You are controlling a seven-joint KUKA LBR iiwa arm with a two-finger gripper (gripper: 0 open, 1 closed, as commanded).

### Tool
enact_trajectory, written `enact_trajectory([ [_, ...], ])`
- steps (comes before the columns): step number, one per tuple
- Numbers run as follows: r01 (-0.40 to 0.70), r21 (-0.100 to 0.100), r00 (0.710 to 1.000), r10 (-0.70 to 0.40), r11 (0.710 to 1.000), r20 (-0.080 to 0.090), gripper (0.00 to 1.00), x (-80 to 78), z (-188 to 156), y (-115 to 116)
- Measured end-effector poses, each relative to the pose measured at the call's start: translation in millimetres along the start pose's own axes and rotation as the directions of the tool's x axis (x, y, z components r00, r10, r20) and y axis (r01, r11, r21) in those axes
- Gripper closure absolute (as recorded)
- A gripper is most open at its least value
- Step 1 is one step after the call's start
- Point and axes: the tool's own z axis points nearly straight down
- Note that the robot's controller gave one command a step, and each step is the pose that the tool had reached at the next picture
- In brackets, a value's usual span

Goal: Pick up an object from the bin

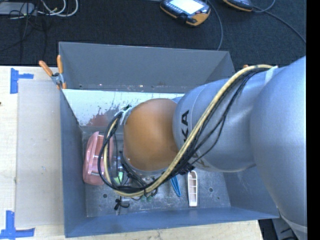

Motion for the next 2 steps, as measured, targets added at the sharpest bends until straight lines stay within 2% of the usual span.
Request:
enact_trajectory([
  [1, -0.005, -0.002, 1.000, 0.005, 1.000, 0.007, 0.00, -2.2, -3.6, -1.2],
  [2, 0.268, -0.001, 0.963, -0.268, 0.963, 0.003, 0.00, -62.5, 61.8, -37.2],
])
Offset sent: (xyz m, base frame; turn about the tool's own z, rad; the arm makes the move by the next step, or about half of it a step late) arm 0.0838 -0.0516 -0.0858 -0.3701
